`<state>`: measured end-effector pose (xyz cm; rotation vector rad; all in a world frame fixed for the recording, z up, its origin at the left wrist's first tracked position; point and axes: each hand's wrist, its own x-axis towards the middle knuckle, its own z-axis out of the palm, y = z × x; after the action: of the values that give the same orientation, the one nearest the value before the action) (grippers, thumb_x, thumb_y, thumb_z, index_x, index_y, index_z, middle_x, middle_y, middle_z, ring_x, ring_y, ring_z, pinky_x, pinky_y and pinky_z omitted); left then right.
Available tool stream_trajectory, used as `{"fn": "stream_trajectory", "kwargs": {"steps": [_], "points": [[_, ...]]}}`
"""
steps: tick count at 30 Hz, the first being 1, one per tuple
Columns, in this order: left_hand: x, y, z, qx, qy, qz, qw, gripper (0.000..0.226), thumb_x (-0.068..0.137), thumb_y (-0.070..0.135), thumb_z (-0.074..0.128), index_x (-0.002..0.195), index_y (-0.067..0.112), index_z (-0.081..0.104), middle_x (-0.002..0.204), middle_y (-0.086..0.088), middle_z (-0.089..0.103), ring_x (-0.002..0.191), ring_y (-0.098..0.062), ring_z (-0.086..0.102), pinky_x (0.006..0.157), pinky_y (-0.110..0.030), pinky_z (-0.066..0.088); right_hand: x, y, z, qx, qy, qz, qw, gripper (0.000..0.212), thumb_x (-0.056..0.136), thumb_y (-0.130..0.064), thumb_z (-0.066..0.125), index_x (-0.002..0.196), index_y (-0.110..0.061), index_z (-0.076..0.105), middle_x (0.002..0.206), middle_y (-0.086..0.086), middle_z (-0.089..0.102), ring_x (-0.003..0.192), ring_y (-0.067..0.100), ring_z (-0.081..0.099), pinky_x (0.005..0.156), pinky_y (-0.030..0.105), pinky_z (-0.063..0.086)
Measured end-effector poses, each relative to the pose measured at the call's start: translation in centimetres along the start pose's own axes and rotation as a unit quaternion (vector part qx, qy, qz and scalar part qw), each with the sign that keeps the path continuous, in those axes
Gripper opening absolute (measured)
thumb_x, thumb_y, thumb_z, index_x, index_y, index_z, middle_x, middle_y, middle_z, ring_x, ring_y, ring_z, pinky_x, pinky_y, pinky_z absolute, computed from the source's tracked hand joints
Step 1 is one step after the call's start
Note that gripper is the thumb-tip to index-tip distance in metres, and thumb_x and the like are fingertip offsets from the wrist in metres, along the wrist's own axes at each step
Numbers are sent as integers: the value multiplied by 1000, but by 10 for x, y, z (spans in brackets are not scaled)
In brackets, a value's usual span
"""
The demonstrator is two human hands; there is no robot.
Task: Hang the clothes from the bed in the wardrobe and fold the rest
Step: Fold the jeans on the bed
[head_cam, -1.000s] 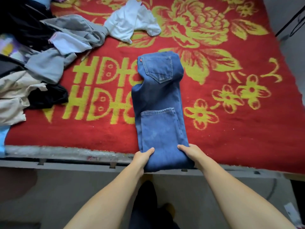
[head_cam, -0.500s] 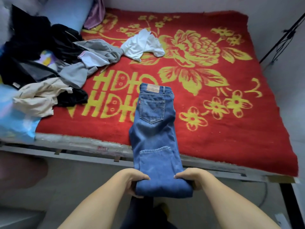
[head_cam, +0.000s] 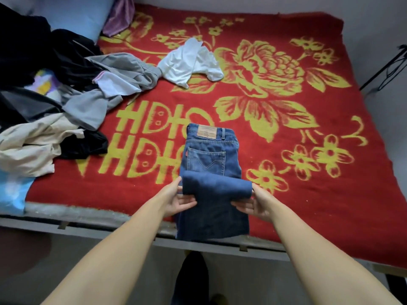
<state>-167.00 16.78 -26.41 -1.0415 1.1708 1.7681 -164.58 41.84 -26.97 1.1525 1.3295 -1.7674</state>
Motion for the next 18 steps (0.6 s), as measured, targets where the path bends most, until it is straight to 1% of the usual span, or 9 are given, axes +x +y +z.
{"fn": "stream_trajectory", "kwargs": {"steps": [1,3,5,7,8,10,12,15,18], "points": [[9,13,4,-9,-1,12,1000,46,99,45,42,114,3,48,91,-20,58,80,-29,61,56,-39,58,10,-12,6,11,-4,-14,1000,40,101,-41,36,112,-8,56,78,16,73,63,25,72,49,26,55],[31,40,9,-14,-2,34,999,49,100,44,39,127,4,42,104,-24,58,92,-33,61,67,-42,56,34,-36,18,15,4,-36,999,44,101,-44,35,110,-6,56,78,13,73,66,21,72,52,25,56],[56,58,12,14,29,62,998,46,101,39,38,136,9,36,116,-24,55,102,-33,59,78,-41,51,63,-50,28,24,27,-52,998,43,101,-41,36,128,-8,45,105,15,68,84,24,70,63,32,56],[81,58,10,115,120,116,979,37,98,33,45,127,10,43,110,-16,59,92,-25,58,76,-36,48,87,-47,29,-33,100,-81,991,49,98,-36,45,140,-14,34,131,13,55,106,24,59,75,37,52],[92,52,4,181,174,139,958,43,95,32,51,130,8,44,114,-13,59,93,-25,57,79,-34,46,95,-39,26,-95,148,-88,981,56,95,-35,51,143,-14,31,138,13,49,115,25,54,83,39,50],[102,25,-7,282,242,143,917,65,89,37,61,142,9,35,133,-15,47,117,-30,49,98,-37,39,99,-16,21,-215,206,-80,951,73,90,-35,59,148,-12,22,148,15,37,131,31,42,102,41,40],[101,-14,-17,318,239,97,912,88,83,45,66,150,14,19,148,-19,29,135,-35,33,111,-40,28,101,16,10,-245,197,-36,949,84,88,-41,63,151,-11,15,153,16,28,137,33,34,109,41,31],[101,-63,-30,308,211,26,927,106,77,47,73,152,12,7,153,-19,21,140,-33,25,115,-41,23,104,58,-4,-194,126,17,973,87,79,-56,66,145,-9,33,139,11,49,123,29,52,102,39,43],[116,-81,-41,273,233,23,933,108,71,46,79,149,6,15,149,-17,28,136,-32,33,113,-42,27,129,83,-19,-173,110,-11,979,89,56,-71,70,123,-14,58,113,3,68,99,20,67,88,37,53]]}}
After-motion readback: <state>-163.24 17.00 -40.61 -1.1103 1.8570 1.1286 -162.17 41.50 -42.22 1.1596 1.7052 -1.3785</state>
